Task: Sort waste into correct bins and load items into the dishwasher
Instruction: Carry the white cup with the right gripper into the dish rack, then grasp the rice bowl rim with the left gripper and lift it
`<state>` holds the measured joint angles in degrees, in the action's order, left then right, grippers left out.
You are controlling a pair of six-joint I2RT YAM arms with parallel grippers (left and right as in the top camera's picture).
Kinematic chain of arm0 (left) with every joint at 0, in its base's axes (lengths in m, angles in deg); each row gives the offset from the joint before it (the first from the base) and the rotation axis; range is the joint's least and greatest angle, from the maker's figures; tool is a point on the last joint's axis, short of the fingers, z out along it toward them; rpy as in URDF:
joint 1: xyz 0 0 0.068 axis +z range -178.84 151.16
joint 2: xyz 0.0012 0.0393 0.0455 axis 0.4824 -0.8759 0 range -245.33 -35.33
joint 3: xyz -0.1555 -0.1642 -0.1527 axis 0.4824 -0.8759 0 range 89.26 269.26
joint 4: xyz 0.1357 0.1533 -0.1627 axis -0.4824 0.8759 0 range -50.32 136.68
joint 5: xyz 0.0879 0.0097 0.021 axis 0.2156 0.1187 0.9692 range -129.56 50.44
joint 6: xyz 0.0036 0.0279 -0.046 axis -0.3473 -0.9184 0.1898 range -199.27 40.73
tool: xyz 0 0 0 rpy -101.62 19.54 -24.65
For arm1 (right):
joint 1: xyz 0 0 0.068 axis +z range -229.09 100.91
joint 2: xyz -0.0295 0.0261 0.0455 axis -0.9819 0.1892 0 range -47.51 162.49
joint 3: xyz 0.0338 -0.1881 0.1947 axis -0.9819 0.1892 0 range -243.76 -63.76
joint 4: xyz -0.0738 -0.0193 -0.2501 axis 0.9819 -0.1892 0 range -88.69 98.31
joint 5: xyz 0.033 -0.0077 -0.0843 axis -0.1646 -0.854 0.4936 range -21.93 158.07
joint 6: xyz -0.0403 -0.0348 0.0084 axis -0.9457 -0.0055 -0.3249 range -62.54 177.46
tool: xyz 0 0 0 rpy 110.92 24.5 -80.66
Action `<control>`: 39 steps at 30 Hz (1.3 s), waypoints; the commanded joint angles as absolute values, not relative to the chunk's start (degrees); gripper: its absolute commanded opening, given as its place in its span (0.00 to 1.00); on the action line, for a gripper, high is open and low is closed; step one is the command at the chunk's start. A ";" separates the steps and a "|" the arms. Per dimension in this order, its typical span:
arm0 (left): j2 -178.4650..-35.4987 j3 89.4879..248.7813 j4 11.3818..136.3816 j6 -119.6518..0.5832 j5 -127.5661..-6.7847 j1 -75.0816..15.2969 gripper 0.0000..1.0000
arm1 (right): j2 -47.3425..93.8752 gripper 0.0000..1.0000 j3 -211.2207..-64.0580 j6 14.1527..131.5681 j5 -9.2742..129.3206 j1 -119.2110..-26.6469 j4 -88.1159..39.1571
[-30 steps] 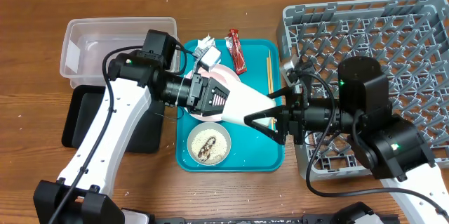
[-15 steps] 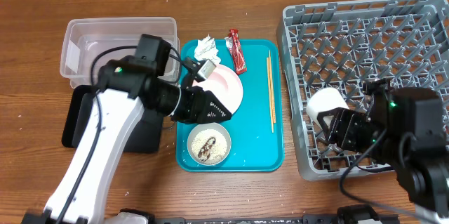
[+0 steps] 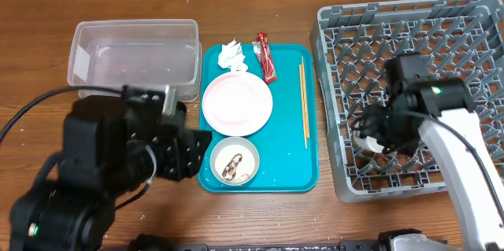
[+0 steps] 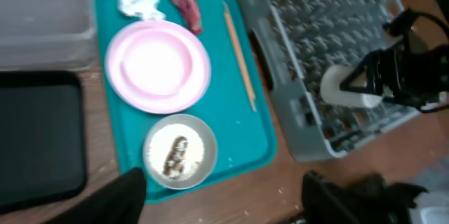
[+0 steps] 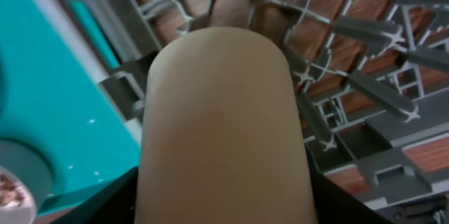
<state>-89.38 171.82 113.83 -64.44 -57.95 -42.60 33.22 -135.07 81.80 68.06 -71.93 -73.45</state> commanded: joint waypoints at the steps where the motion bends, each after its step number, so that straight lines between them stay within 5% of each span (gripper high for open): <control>1: -87.61 172.57 115.16 -63.81 -50.96 -42.41 0.78 | 36.76 0.68 -135.57 82.19 67.31 -72.04 -74.37; 7: -88.26 171.82 117.04 -63.83 -51.00 -42.41 0.76 | 37.35 0.88 -135.33 80.03 64.97 -72.04 -74.08; 11: -89.70 169.57 117.72 -63.85 -51.11 -42.43 0.71 | 33.05 0.92 -136.16 79.99 64.27 -72.02 -71.37; 22: -96.02 146.64 102.48 -61.23 -56.73 -44.74 0.57 | 13.55 0.93 -136.23 75.18 42.59 -71.98 -58.08; 32: -117.16 145.27 85.83 -59.37 -46.63 -66.40 0.45 | 12.39 0.96 -136.16 75.20 41.37 -71.98 -59.99; 39: -129.11 145.29 80.10 -55.09 -42.94 -70.29 0.42 | 14.34 0.96 -136.14 75.18 41.41 -71.98 -61.43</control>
<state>-125.90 145.44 81.11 -58.15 -46.89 -69.68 13.92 -135.36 75.66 42.29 -71.93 -61.56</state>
